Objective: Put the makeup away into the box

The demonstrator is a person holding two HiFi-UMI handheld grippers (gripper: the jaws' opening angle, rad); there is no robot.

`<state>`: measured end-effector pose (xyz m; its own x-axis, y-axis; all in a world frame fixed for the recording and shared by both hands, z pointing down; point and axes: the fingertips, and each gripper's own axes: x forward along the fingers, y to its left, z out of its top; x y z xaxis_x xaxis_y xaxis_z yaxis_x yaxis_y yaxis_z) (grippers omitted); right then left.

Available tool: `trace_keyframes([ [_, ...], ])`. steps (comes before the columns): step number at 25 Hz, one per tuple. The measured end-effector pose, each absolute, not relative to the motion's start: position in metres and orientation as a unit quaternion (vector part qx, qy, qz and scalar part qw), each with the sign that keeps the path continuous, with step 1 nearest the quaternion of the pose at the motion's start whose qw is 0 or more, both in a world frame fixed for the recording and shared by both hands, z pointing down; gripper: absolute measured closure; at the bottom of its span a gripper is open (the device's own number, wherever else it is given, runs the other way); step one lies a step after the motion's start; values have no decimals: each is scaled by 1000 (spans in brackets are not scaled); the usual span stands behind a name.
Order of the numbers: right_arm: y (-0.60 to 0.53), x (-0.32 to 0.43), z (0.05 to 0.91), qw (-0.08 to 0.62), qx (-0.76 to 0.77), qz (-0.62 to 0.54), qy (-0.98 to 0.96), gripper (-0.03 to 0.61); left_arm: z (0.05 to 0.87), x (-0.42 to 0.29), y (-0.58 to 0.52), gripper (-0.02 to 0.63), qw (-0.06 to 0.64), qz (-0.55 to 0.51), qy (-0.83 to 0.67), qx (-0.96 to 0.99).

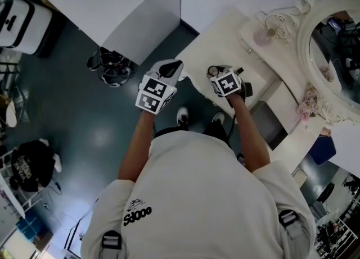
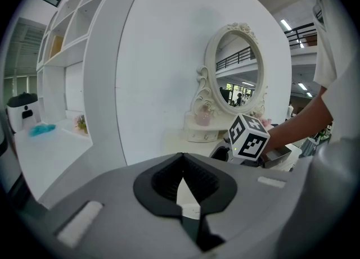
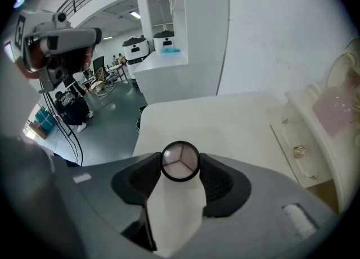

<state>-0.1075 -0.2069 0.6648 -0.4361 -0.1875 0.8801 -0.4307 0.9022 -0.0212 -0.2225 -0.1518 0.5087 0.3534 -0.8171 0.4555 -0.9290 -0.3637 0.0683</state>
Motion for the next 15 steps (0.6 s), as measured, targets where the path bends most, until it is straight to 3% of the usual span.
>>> trace_keyframes([
  [15,-200,-7,530,378,350,109,-851,364,470,-108,-184,595,92,161,-411,892],
])
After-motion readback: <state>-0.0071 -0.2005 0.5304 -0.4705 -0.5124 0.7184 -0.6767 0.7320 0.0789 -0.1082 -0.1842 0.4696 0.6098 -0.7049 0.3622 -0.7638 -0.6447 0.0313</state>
